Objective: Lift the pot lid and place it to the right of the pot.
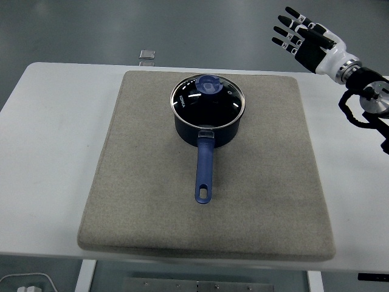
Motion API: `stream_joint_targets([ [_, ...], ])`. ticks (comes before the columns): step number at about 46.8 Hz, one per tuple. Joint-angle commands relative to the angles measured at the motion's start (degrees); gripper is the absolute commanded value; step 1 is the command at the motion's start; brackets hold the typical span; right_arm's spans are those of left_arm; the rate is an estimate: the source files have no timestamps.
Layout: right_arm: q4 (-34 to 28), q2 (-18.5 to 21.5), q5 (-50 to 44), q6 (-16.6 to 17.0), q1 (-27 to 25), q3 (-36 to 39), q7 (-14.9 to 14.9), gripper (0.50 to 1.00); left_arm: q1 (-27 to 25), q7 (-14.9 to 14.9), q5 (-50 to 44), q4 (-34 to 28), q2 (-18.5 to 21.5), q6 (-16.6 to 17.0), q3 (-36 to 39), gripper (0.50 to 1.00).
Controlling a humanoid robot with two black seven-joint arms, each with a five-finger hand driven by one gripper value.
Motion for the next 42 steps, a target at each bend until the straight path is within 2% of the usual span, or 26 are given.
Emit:
stream_joint_targets([
  [1,0.0,-0.1,-0.6,0.0,0.2,0.1,0.0,0.934,0.0,0.0,0.0,0.0,0.0,0.0,0.0,1.0],
  [20,0.1,0.5,-3.4,0.0,1.3,0.3,0.0,0.934,0.0,0.0,0.0,0.0,0.0,0.0,0.0,1.0],
  [36,0.8,-0.1,-10.0,-0.4,3.2,0.4,0.1,0.932,0.0,0.0,0.0,0.0,0.0,0.0,0.0,1.0],
  [42,0.8,-0.5,-13.4,-0.1,4.6,-0.2,1.3,0.932,0.0,0.0,0.0,0.0,0.0,0.0,0.0,1.0],
])
